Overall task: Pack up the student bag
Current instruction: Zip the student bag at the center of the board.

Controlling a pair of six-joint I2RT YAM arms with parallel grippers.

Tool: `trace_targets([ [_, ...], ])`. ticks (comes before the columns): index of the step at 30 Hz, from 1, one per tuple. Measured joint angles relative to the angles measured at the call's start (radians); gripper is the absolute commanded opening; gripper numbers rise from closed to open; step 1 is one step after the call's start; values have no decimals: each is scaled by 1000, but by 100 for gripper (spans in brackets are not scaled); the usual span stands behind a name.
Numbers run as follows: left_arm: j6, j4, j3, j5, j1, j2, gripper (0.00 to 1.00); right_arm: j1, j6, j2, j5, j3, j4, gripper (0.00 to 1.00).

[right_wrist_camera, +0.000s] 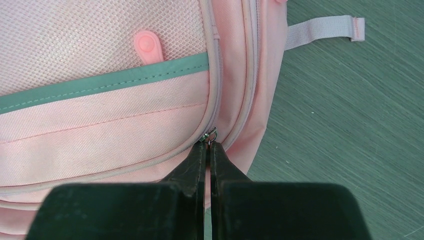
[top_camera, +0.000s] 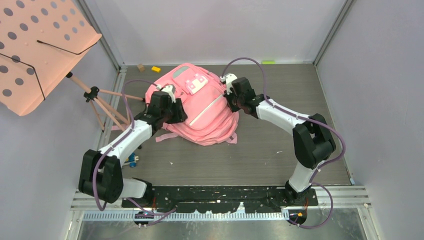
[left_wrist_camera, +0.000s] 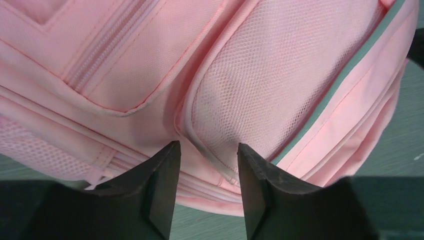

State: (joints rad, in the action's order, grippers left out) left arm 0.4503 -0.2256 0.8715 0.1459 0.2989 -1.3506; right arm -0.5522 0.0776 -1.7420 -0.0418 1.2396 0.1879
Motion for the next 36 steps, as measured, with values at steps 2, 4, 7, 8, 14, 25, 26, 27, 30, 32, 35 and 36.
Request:
trace_targets([
  [2,-51,-11,8,-71,41,28,66,10,3,0,19,11,8,0],
  [4,-99,-11,15,-141,93,63,72,18,2,0,34,13,10,0],
  [7,-180,10,26,-237,211,119,75,25,-1,0,58,13,13,0],
  [8,-207,29,29,-261,252,132,75,27,-2,0,65,13,14,0],
  [14,-318,181,29,-296,392,80,76,32,-5,0,91,13,16,0],
  [25,-519,424,37,-325,507,-198,76,37,-53,31,138,7,21,0],
  [26,-540,436,44,-335,515,-219,74,37,-55,34,142,6,22,0],
  [27,-566,456,51,-355,526,-244,69,37,-58,37,146,5,23,0],
  [30,-629,508,63,-422,555,-294,51,40,-70,38,156,3,24,0],
  [32,-673,547,63,-481,571,-318,38,43,-77,38,163,3,27,0],
  [35,-719,597,63,-548,578,-339,6,46,-82,38,171,2,28,0],
  [36,-722,606,62,-558,579,-341,0,46,-82,38,172,2,28,0],
])
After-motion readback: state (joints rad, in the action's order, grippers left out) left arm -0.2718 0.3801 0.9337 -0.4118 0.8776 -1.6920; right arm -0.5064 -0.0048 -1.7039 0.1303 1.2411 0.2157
